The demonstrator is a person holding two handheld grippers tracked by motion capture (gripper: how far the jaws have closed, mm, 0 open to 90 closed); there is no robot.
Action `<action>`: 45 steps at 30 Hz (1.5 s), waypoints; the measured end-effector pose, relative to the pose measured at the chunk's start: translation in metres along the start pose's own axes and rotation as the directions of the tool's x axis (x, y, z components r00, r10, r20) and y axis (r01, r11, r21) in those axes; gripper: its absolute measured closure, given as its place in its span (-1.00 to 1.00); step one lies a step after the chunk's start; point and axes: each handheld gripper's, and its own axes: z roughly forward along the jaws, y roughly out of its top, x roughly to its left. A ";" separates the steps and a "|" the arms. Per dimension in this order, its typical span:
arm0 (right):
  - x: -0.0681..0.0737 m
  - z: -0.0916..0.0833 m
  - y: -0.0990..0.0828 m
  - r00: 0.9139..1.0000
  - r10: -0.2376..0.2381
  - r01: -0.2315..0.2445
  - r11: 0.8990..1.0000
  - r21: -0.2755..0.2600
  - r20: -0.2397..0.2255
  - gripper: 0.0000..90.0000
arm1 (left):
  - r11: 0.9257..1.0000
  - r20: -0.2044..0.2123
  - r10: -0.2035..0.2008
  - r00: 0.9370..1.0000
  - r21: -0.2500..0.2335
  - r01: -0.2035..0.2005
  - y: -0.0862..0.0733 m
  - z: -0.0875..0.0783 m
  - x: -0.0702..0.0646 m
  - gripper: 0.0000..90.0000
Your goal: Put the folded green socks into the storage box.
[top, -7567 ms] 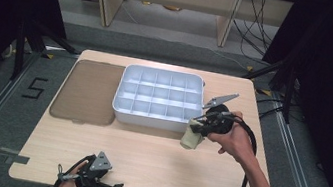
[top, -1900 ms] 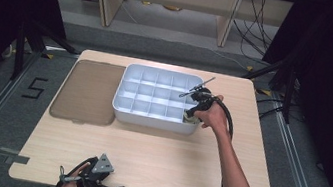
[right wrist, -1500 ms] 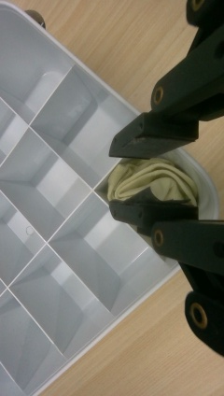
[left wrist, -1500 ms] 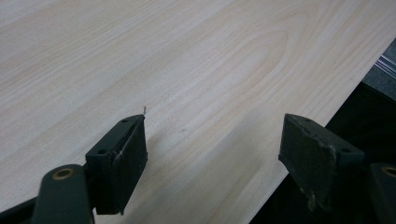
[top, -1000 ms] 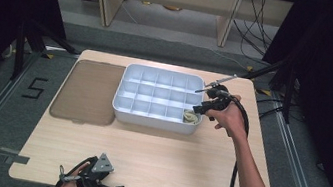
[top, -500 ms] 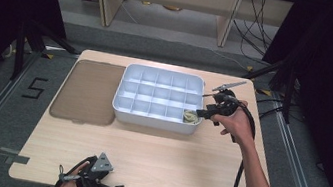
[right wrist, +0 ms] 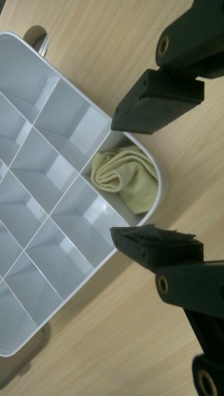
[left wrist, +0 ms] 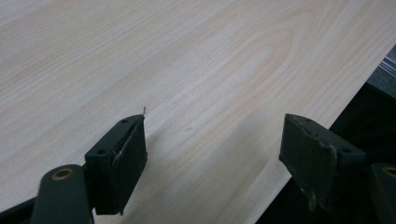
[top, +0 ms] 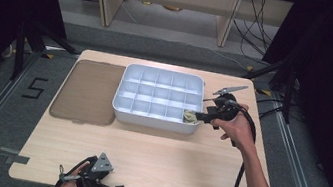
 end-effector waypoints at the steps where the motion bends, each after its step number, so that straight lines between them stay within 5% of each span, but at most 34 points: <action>1: 0.001 0.000 -0.001 1.000 -0.007 0.007 1.000 -0.015 0.000 -0.08 | 1.000 0.000 0.000 1.000 -0.001 0.000 0.000 0.000 0.000 -0.51; 6: 0.006 -0.004 -0.008 1.000 0.016 -0.016 1.000 -0.019 -0.007 -0.11 | 1.000 0.010 0.002 1.000 -0.011 -0.002 0.000 0.000 0.000 -0.51; 11: 0.009 -0.005 -0.016 1.000 -0.012 0.012 0.998 -0.062 0.001 -0.14 | 1.000 0.000 0.008 1.000 -0.006 -0.008 0.000 0.001 0.001 -0.51; 22: 0.023 -0.015 -0.034 0.998 0.052 -0.054 0.997 -0.050 -0.029 -0.22 | 1.000 0.004 0.004 1.000 -0.008 -0.004 0.000 0.000 0.001 -0.52; 25: 0.025 -0.014 -0.041 0.999 0.032 -0.035 0.996 -0.081 -0.043 -0.23 | 1.000 0.009 -0.008 1.000 -0.011 0.008 0.000 0.001 0.001 -0.52; 28: 0.029 -0.015 -0.047 0.998 0.030 -0.033 0.998 -0.057 -0.049 -0.27 | 1.000 0.008 0.003 1.000 -0.015 -0.003 0.000 0.000 0.002 -0.52; 29: 0.033 -0.014 -0.050 0.997 0.058 -0.061 0.995 -0.074 -0.046 -0.28 | 1.000 0.007 0.004 1.000 -0.014 -0.004 0.000 0.000 0.002 -0.52; 37: 0.038 -0.012 -0.065 0.998 0.016 -0.022 0.996 -0.088 -0.067 -0.32 | 1.000 0.010 0.001 1.000 -0.011 -0.001 0.000 0.001 0.002 -0.52; 42: 0.044 -0.012 -0.074 0.996 0.030 -0.037 0.996 -0.085 -0.083 -0.34 | 1.000 -0.001 -0.002 1.000 -0.011 0.002 0.000 0.001 0.003 -0.52; 45: 0.043 -0.013 -0.078 0.998 0.017 -0.023 0.995 -0.096 -0.061 -0.36 | 1.000 -0.003 0.010 1.000 -0.012 -0.010 0.000 0.000 0.003 -0.52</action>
